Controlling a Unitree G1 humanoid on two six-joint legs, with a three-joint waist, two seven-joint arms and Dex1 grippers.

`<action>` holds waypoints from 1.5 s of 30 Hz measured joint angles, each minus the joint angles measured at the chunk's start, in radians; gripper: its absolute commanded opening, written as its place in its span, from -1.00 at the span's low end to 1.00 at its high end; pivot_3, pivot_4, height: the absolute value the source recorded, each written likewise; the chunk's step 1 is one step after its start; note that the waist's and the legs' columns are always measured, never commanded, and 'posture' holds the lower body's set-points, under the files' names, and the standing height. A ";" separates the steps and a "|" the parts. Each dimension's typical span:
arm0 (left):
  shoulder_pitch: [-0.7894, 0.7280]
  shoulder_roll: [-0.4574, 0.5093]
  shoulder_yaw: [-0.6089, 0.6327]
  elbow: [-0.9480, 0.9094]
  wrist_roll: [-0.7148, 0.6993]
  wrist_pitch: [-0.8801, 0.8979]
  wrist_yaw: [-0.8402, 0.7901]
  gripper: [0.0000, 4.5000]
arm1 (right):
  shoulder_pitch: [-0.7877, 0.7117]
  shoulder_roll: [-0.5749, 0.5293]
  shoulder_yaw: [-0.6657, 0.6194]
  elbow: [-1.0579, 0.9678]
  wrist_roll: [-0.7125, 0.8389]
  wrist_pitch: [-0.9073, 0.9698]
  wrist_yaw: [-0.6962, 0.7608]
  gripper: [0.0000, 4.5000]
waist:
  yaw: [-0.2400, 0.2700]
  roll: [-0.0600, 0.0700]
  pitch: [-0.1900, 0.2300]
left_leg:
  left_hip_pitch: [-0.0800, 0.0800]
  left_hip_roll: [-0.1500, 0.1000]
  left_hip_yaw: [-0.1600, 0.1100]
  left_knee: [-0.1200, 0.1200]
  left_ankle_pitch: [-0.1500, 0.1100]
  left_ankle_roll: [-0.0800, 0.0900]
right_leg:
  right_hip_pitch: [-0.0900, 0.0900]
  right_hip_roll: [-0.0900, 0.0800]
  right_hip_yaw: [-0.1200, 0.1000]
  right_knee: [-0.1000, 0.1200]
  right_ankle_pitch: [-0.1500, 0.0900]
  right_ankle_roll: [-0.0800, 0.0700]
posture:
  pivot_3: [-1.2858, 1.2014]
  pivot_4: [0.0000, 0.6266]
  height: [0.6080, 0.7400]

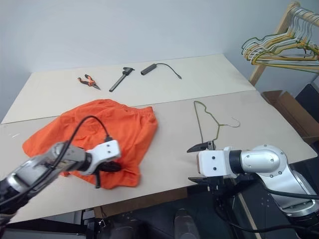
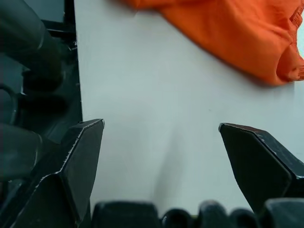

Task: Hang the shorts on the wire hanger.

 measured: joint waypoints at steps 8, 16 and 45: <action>0.005 -0.003 0.092 0.134 0.069 -0.189 -0.110 -0.99 | -0.011 0.012 0.001 0.006 0.001 0.001 -0.011 1.00 | 0.021 -0.001 0.003 | -0.004 -0.001 0.000 0.000 -0.002 0.003 | -0.003 -0.002 0.000 -0.001 -0.001 0.002 | -0.09 -0.62 1.00; -0.026 -0.087 0.130 0.019 -0.074 -0.122 -0.258 -0.03 | -0.036 0.025 0.017 0.014 0.001 0.001 -0.017 1.00 | 0.035 -0.001 0.003 | -0.004 -0.002 0.000 0.001 -0.002 0.003 | -0.002 -0.002 -0.001 -0.001 -0.002 0.002 | -0.10 -0.65 1.00; -0.204 -0.454 -0.017 -0.144 -0.091 0.670 0.312 -0.33 | -0.006 0.025 0.016 -0.012 0.000 0.002 -0.048 1.00 | 0.031 -0.002 0.005 | -0.003 -0.003 0.000 0.003 -0.003 0.004 | 0.000 -0.002 0.000 0.001 -0.002 0.003 | -0.11 -0.69 1.00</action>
